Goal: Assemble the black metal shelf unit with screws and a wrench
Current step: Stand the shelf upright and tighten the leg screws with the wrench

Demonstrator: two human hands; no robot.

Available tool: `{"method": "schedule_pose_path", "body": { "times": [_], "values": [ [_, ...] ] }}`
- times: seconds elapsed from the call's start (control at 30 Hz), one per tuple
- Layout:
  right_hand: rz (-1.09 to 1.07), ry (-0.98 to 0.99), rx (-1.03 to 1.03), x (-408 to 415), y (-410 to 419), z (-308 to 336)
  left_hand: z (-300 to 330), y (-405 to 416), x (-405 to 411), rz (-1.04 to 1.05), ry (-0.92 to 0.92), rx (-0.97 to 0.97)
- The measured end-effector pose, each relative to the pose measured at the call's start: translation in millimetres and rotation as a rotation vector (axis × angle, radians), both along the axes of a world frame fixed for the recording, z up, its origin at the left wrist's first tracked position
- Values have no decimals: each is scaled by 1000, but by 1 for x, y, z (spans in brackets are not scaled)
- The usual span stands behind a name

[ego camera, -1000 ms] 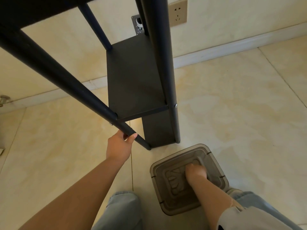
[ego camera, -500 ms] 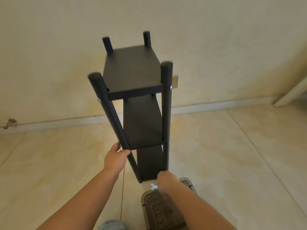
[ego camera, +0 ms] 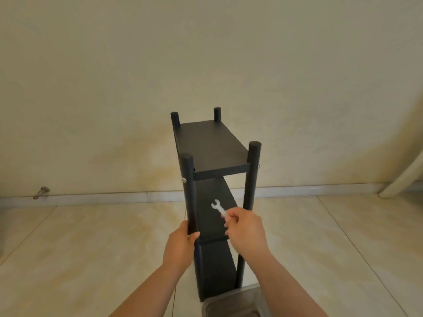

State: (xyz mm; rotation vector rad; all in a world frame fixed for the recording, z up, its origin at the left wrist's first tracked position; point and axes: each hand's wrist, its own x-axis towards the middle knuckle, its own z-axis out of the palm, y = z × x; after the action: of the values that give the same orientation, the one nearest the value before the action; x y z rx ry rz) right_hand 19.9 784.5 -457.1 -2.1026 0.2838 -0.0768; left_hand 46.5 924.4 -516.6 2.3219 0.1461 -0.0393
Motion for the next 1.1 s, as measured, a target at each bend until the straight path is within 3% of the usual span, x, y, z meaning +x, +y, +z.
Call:
{"method": "schedule_pose_path", "body": {
  "times": [0.2,0.47,0.9,1.1],
  "values": [
    [-81,-41,289,24,7,24,-4,-11,-6,29,-33,-52],
    [-118,-173,163,33,12,42,15,-49,-19,128,-155,-273],
    [10,-234,152,53,14,69,33,-28,-9,74,-143,-299],
    [-61,-283,138,55,13,75,34,-30,-11,67,-121,-295]
  ]
}}
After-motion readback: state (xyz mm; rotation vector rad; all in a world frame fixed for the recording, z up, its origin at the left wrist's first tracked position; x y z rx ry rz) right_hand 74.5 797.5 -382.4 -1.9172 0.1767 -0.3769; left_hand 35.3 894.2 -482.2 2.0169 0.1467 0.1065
